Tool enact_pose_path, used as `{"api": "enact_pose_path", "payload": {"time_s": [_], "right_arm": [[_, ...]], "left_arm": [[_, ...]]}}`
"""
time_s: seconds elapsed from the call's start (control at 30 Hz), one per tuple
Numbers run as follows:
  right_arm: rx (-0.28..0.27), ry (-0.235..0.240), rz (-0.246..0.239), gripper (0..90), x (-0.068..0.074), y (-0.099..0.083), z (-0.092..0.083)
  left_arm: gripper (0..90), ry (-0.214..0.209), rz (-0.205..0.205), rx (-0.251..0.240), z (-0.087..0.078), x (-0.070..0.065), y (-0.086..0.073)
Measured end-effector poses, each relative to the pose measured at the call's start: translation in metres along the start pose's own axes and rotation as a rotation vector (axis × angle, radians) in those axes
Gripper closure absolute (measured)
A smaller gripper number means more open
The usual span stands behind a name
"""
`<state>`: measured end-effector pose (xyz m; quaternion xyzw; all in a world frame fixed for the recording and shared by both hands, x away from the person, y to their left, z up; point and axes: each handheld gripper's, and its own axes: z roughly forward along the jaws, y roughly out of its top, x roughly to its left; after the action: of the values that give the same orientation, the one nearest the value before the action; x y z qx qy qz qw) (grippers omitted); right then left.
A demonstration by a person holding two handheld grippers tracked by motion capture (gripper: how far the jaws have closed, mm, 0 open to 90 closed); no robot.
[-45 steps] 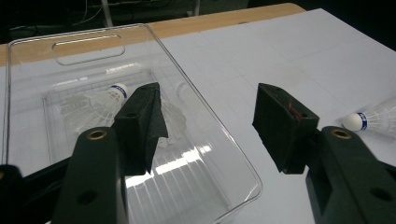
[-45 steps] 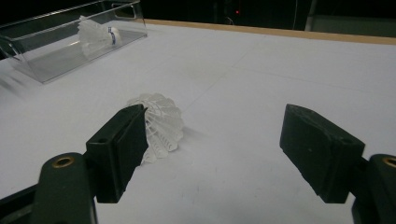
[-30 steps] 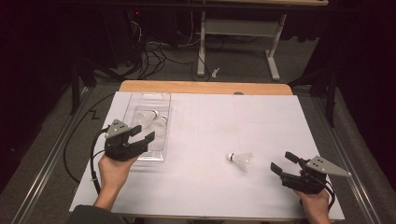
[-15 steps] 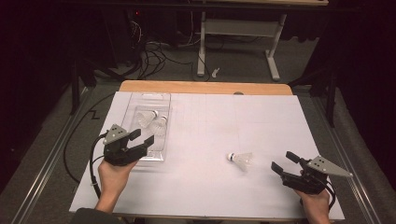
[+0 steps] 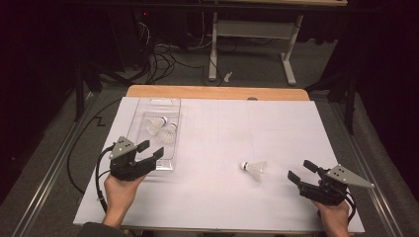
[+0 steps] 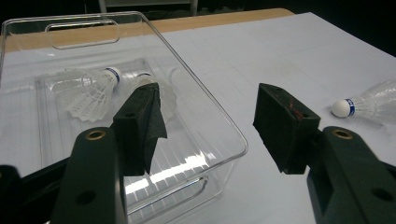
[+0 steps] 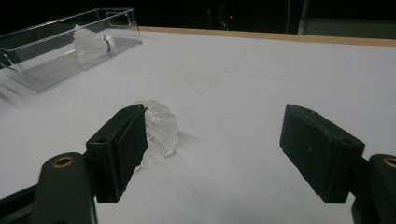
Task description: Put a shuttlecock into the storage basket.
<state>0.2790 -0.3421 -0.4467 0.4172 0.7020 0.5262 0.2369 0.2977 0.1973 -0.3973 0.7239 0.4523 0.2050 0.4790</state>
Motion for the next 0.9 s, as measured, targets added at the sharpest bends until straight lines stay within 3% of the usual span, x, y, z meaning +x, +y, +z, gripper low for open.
{"api": "enact_pose_path", "payload": {"time_s": [0.9], "right_arm": [[-0.003, -0.001, -0.009, 23.6, 0.0, -0.001, -0.003]], "left_arm": [[41.0, -0.035, 0.001, -0.01, -0.008, -0.015, -0.018]]}}
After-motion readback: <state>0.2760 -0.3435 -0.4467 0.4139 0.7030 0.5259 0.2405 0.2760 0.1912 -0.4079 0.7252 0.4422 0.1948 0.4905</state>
